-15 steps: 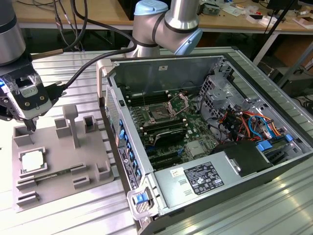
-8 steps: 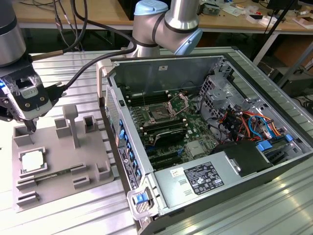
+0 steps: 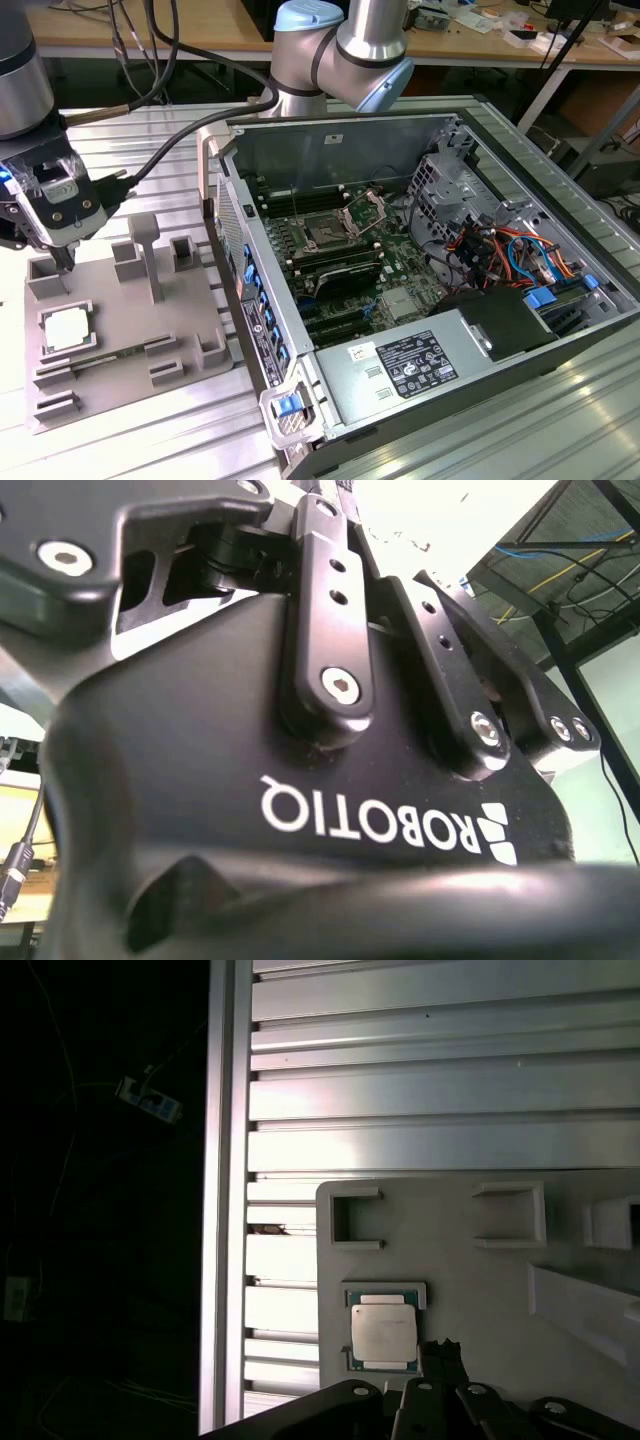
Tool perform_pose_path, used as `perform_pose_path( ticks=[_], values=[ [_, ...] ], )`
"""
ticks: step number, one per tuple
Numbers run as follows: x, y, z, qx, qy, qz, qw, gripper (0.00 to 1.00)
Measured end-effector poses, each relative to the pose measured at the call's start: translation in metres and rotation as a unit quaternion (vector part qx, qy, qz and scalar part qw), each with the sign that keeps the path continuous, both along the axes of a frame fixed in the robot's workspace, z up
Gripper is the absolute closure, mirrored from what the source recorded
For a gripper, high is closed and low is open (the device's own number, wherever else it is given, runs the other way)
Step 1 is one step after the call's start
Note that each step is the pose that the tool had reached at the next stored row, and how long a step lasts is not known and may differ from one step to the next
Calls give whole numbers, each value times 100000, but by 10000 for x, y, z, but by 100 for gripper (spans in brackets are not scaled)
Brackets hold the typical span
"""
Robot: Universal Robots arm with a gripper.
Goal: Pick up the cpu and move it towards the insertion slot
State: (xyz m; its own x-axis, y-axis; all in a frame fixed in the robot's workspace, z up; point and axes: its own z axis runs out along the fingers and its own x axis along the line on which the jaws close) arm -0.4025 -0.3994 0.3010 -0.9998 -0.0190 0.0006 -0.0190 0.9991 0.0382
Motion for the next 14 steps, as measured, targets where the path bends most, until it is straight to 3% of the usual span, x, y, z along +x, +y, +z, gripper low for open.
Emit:
perform_pose_path(
  ticks=[14],
  values=[
    [0, -5, -52, 2, -4, 4, 100000, 89]
  ],
)
